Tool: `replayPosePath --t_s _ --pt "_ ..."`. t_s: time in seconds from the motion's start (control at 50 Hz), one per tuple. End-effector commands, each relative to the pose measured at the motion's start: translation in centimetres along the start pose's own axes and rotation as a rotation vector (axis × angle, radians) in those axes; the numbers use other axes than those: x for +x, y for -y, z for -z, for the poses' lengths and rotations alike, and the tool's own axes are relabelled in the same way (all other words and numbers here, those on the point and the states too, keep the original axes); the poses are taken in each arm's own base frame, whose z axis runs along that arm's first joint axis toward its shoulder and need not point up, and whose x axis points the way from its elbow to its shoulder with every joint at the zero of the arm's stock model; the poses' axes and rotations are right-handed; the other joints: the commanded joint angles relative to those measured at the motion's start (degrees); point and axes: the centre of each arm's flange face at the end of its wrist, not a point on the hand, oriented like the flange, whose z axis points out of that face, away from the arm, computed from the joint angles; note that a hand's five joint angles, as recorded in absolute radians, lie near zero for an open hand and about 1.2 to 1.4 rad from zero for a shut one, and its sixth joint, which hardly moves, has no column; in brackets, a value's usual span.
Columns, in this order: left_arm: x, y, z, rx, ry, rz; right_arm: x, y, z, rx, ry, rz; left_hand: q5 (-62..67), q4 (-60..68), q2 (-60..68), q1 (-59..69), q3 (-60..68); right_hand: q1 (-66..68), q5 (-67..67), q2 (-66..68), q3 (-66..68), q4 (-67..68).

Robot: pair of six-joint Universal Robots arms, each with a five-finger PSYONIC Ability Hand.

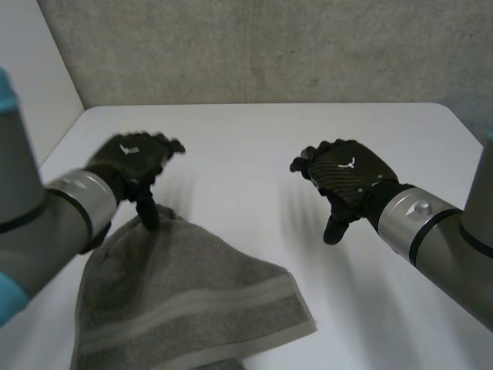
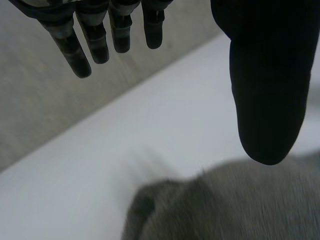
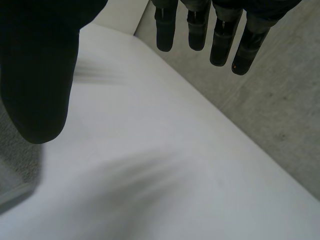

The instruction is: Fold the towel.

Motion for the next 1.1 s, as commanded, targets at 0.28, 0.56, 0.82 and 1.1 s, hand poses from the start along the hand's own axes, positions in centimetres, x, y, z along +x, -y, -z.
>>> replayPosePath --t_s 0.28,0.56,0.82,1.1 --pt "2.7 -7.3 -6.3 -0.115 -0.050 -0.084 0.2 -1.6 -1.5 -0.048 0.008 -0.008 52.8 53.1 53.1 53.0 53.1 -2.3 -2.6 -2.8 -2.2 -3.5" --pt "4.4 -5.4 -6.9 -0.025 -0.075 -0.099 0.7 -1.0 -1.5 -0.028 -0.010 0.008 68.1 68.4 68.3 68.3 68.3 -2.3 -2.6 -2.8 -2.2 -3.5" --pt "7.9 9.9 -3.4 0.481 -0.144 0.058 5.9 -0.6 -2.0 -0.021 -0.193 -0.026 68.1 68.4 68.3 68.3 68.3 -2.3 -2.6 -2.8 -2.2 -3.5" --pt "2.0 6.4 -5.1 0.362 -0.052 0.296 6.8 -0.3 -1.9 -0.013 -0.234 -0.025 68.1 68.4 68.3 68.3 68.3 -2.3 -2.6 -2.8 -2.2 -3.5"
